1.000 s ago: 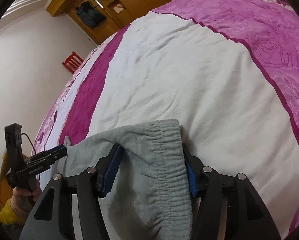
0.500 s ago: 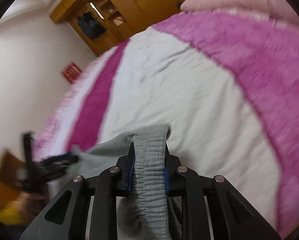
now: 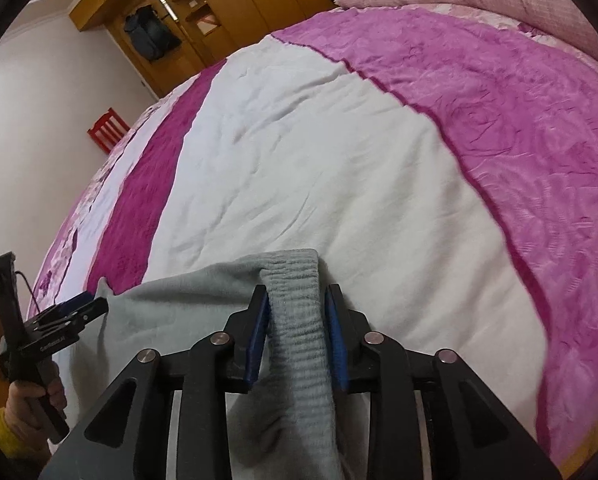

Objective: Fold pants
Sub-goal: 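Lift the gripped waistband up off the bed with the right gripper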

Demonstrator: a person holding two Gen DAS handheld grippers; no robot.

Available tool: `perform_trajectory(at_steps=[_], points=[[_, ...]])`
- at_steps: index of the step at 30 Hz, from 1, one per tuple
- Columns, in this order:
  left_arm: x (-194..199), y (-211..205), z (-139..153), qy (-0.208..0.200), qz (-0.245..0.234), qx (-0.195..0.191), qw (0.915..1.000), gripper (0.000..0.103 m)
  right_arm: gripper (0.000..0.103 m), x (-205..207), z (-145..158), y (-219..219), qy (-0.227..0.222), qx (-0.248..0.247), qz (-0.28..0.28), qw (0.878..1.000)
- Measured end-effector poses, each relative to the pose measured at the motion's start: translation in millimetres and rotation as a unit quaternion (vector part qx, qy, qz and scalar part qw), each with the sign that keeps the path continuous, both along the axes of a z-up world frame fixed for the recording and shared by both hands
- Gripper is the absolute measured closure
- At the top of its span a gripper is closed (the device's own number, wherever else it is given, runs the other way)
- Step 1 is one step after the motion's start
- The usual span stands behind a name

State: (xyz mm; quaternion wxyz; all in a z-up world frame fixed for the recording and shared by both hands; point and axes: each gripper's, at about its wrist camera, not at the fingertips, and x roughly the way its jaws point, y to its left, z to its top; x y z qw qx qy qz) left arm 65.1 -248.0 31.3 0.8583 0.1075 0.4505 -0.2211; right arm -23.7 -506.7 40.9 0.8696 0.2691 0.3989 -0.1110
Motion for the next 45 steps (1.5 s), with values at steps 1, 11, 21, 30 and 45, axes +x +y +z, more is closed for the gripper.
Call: perform_trajectory(at_steps=[1,11,21,30,45], points=[[-2.0,4.0,3.6,-0.004,0.003,0.0,1.0,0.032,0.074,-4.3,4.8,0.7,-0.003,-0.003,-0.002,1.0],[-13.4,73.1,24.1,0.008,0.08,0.018,0.9966,0.032,0.06,-39.8,28.7,10.5,-0.002,0.002,-0.022,1.0],[-44.8,154.9,36.5,-0.004,0.144,0.037,0.9888,0.032,0.06,-65.2,30.0,29.3,0.017,0.012,-0.032,0.999],[-79.7,229.9,30.9,0.003,0.213,0.038,0.9764,0.032,0.06,-84.9,14.0,39.4,0.034,0.054,-0.04,0.997],[-102.9,281.8,-4.6,0.043,0.265,0.013,0.9631,0.029,0.06,-61.2,-21.2,47.2,0.005,0.1,-0.052,0.994]])
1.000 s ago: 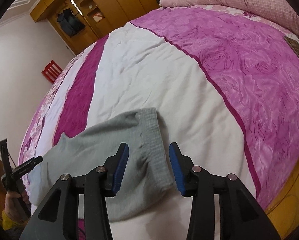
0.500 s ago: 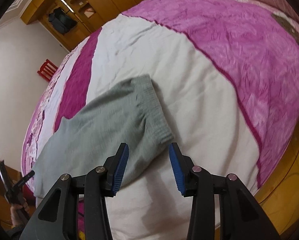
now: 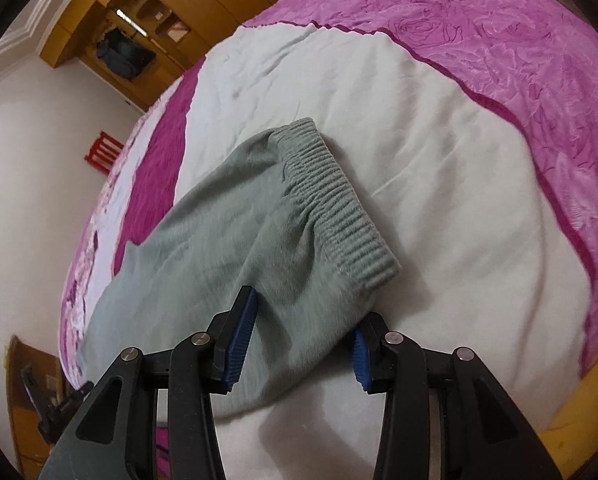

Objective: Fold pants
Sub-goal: 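Lift the gripped waistband up off the bed with the right gripper, then carry the waistband over the pants toward the leg cuffs with the right gripper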

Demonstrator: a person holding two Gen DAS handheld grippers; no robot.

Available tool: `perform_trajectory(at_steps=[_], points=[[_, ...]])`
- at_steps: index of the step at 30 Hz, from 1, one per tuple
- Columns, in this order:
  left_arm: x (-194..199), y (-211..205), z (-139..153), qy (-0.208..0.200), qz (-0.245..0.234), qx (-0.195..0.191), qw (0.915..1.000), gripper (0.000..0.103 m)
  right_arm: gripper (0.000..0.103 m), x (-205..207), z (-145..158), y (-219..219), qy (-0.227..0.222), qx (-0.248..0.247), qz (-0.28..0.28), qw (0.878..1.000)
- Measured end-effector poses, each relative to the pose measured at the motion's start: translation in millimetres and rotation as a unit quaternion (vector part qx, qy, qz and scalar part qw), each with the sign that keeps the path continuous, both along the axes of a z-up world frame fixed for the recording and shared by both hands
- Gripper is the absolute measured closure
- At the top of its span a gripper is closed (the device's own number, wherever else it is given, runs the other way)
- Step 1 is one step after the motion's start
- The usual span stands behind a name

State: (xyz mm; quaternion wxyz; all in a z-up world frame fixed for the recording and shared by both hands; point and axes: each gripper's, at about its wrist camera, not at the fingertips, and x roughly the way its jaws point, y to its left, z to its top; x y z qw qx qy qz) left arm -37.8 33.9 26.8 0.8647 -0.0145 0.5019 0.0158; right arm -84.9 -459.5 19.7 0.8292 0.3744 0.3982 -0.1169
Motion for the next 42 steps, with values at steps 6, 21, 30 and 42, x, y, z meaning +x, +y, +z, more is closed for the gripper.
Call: perform_trajectory(at_steps=[6,21,30,42], points=[[2.6,-0.7,-4.3,-0.003,-0.003,0.002,1.0,0.02,0.059,5.3,-5.6,3.2,-0.017,0.0,-0.012,1.0],[6.2,5.9,-10.5,0.005,0.004,-0.015,0.9999,0.007,0.068,-4.2,20.6,19.1,-0.061,-0.023,-0.029,0.997],[4.9,6.5,-13.1,0.002,0.005,-0.017,0.9998,0.004,0.069,11.5,-7.4,14.1,-0.022,0.0,-0.024,0.999],[10.1,6.1,-15.7,0.01,0.01,-0.011,0.9998,0.0,0.086,3.2,26.8,-5.7,-0.118,0.054,-0.033,0.991]])
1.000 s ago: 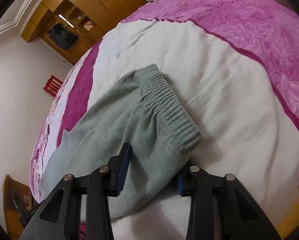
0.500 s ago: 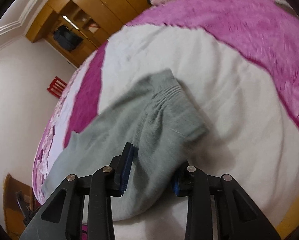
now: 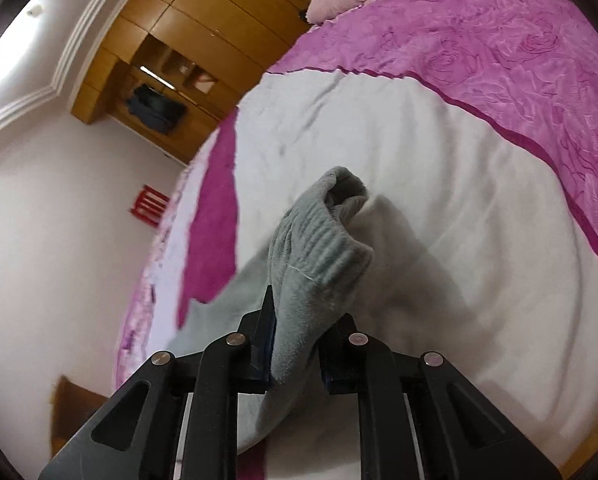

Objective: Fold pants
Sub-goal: 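Carry the waistband over the pants toward the leg cuffs with the right gripper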

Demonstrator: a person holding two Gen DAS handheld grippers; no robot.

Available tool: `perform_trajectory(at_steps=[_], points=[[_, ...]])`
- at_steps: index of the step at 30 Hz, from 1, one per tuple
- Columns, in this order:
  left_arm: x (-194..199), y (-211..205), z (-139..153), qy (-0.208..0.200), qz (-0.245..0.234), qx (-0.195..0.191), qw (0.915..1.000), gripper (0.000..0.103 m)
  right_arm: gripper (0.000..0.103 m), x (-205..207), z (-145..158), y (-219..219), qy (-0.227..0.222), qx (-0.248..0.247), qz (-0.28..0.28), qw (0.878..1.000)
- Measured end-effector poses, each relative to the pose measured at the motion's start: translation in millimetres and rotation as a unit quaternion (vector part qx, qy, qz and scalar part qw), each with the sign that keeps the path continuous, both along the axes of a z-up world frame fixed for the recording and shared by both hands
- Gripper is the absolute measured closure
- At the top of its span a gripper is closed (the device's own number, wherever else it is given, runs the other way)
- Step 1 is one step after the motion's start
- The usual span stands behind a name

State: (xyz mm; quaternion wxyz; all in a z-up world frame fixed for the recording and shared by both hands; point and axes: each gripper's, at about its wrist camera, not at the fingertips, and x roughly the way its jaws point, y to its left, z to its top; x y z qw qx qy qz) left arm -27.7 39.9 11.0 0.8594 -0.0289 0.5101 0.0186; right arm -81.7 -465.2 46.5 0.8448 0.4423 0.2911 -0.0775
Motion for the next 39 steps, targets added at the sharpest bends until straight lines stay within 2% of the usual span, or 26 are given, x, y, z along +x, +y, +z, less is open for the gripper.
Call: perform_trajectory(at_steps=[3,5,8,11,16,20,27,34,39], points=[[0.9,-0.7,-0.7,0.0,0.001,0.004,1.0,0.0,0.088,-2.0,-0.7,1.1,0.0,-0.006,-0.004,1.0],[1.5,-0.2,-0.8,0.0,0.0,0.002,1.0,0.0,0.088,-0.4,-9.0,2.0,0.028,-0.015,-0.007,0.999],[1.0,0.2,0.3,-0.003,-0.003,0.001,1.0,0.0,0.088,1.6,-37.1,-1.8,0.086,0.005,-0.013,0.996],[-0.9,-0.4,2.7,-0.003,-0.012,0.004,0.9999,0.0,0.09,-1.1,-48.7,-8.0,0.076,0.026,-0.014,0.997],[-2.7,-0.3,5.1,0.006,-0.016,0.0,0.9998,0.0,0.089,3.7,-42.9,-9.4,0.084,0.018,-0.008,0.996],[-5.3,-1.2,8.5,0.017,-0.025,-0.001,0.9996,0.0,0.088,4.4,-28.0,1.1,0.054,-0.012,0.003,0.998],[-8.8,2.7,4.1,0.032,-0.019,-0.022,0.9991,0.0,0.089,11.8,13.5,21.7,0.028,-0.07,0.032,0.997],[-11.2,2.2,6.8,0.027,-0.018,-0.018,0.9993,0.0,0.089,23.0,57.4,61.5,0.007,-0.158,0.086,0.984],[-15.3,2.1,15.2,0.019,-0.015,0.0,0.9997,0.0,0.089,30.5,81.9,93.0,-0.014,-0.203,0.13,0.97]])
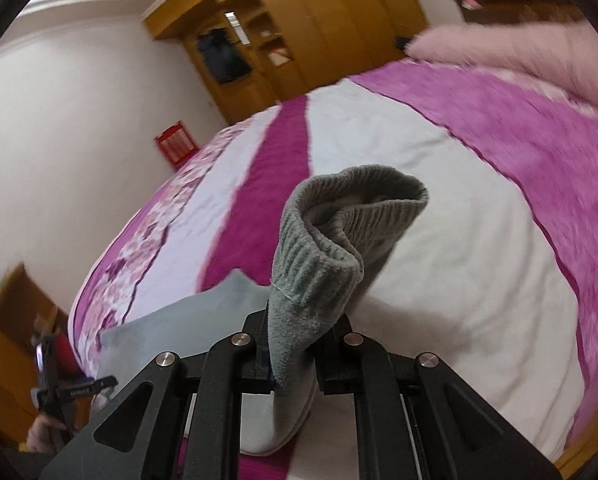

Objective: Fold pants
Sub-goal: 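Carry the waistband over the pants toward the leg cuffs with the right gripper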

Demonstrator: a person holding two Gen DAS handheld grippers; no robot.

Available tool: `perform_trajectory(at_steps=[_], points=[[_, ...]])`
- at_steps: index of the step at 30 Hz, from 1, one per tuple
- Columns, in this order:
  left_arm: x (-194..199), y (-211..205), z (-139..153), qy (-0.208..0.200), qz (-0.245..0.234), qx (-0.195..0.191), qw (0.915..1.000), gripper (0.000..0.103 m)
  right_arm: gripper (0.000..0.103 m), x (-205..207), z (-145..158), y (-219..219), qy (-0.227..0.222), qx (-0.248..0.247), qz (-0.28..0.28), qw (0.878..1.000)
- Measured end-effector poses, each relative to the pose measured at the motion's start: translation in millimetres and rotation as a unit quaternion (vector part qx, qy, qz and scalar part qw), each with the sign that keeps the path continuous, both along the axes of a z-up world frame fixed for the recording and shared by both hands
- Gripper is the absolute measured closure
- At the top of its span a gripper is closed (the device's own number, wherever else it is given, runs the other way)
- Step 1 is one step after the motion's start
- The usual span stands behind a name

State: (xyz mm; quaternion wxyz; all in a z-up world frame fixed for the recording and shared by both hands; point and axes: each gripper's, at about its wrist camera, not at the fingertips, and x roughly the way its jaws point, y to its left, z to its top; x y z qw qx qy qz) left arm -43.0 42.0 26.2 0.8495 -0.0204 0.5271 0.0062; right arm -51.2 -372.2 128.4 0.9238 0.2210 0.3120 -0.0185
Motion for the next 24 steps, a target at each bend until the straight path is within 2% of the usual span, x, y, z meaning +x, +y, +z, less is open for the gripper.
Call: perform_trajectory(at_steps=[5,12,24], points=[[-2.0,5.6,11.2,-0.015,0.007,0.005,0.9998,0.0,0.089,14.5,19.5,33.4,-0.015,-0.028,0.052,0.998],[-3.9,18.0,19.6,-0.025,0.019,-0.015,0.9994,0.0,0.089,39.2,33.8,75.5,-0.028,-0.045,0.119,0.991],[-8.6,29.4,21.8,-0.041,0.015,-0.019,0.9989,0.0,0.089,76.3,35.1,159.0,-0.015,-0.048,0.227,0.973]])
